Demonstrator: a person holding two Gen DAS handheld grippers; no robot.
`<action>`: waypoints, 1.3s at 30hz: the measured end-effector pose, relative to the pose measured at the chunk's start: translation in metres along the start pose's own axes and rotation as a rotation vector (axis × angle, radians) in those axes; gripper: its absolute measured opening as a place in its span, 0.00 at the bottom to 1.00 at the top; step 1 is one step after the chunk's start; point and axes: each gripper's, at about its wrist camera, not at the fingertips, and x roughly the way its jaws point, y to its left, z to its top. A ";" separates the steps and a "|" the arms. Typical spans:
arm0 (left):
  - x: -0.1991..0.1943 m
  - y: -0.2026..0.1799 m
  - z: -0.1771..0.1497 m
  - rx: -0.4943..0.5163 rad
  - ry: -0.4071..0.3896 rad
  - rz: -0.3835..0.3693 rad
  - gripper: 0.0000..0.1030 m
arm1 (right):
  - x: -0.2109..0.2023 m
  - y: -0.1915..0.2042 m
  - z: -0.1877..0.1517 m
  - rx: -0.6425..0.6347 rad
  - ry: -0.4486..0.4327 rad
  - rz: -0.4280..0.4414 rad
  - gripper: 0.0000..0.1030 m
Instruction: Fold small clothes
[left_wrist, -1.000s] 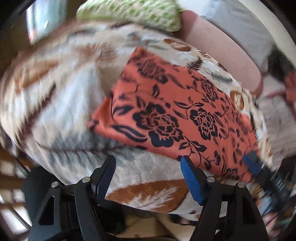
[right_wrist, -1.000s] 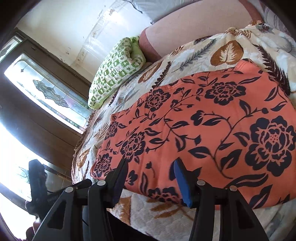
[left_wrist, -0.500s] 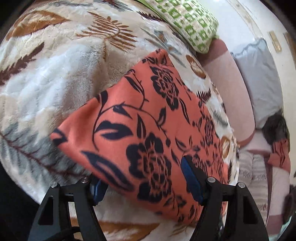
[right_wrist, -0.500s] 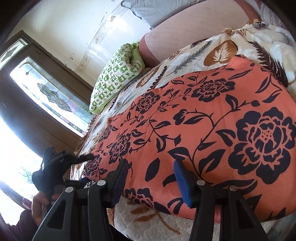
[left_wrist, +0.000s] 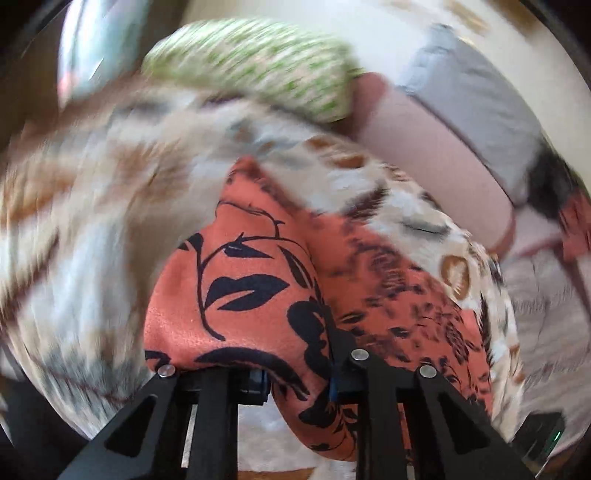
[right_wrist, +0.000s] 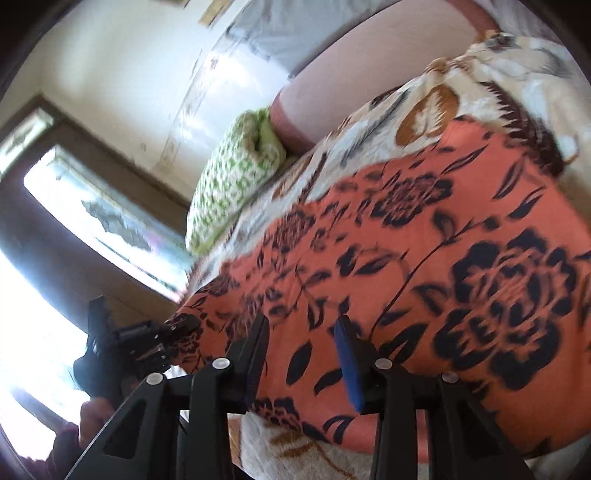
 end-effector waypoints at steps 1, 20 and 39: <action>-0.007 -0.019 0.004 0.061 -0.018 -0.010 0.21 | -0.008 -0.004 0.004 0.019 -0.029 0.004 0.38; 0.021 -0.217 -0.077 0.545 0.282 -0.415 0.67 | -0.165 -0.047 0.058 0.158 -0.318 -0.144 0.73; 0.062 -0.119 -0.074 0.575 0.233 -0.062 0.80 | -0.058 -0.031 0.053 0.287 0.004 -0.353 0.15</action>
